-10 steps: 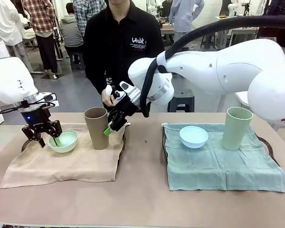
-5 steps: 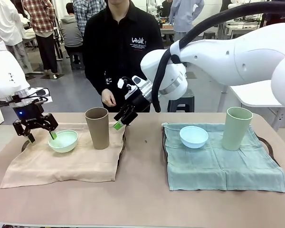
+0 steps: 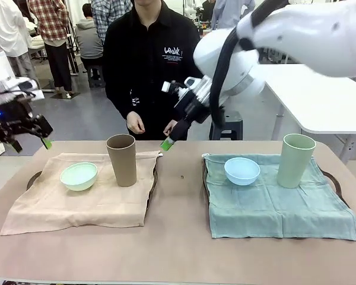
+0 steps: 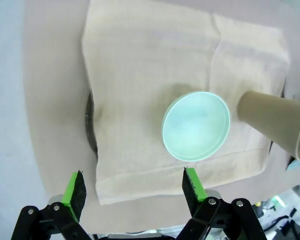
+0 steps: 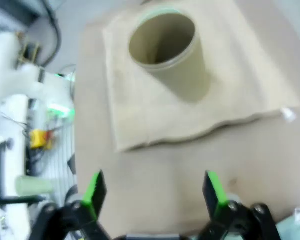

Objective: Set up a tray with a mat and arrange the tableware.
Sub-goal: Place the Picnic Bowl and Reusable plastic cup back onto the Handle tray in front of the human's position.

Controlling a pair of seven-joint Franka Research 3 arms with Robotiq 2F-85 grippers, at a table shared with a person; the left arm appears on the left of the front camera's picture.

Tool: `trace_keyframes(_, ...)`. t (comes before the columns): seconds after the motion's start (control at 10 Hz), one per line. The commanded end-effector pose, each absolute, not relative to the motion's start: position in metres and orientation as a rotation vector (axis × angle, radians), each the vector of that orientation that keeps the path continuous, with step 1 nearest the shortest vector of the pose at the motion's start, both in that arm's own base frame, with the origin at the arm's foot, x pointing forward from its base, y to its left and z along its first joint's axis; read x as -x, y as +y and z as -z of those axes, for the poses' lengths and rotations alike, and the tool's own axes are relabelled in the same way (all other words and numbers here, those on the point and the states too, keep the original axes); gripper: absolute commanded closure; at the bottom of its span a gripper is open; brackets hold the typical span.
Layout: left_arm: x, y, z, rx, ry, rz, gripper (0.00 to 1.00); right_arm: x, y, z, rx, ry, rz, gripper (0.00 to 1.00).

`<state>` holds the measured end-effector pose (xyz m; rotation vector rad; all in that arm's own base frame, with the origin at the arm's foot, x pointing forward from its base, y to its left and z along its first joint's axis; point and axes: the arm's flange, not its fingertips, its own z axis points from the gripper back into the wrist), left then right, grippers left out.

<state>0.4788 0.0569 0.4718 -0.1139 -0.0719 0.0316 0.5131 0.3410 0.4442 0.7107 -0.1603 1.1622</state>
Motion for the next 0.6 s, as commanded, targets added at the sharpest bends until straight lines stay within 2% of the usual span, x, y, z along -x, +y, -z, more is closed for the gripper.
trace_keyframes(0.0,-0.466,0.044,-0.505,0.035,-0.098,0.028,0.0,-0.477,0.314,-0.498,-0.599,0.095,-0.907,0.0)
trace_keyframes(0.1,-0.459,0.037,-0.524,-0.006,-0.108,0.066,0.0,-0.458,0.304,-0.526,-0.521,0.158,-0.807,0.0)
trace_keyframes(0.3,-0.445,0.025,-0.562,-0.083,-0.114,0.111,0.0,-0.415,0.299,-0.59,-0.303,0.173,-0.635,0.0)
trace_keyframes(0.5,-0.43,0.02,-0.593,-0.128,-0.116,0.116,0.0,-0.385,0.307,-0.626,-0.124,0.195,-0.505,0.0)
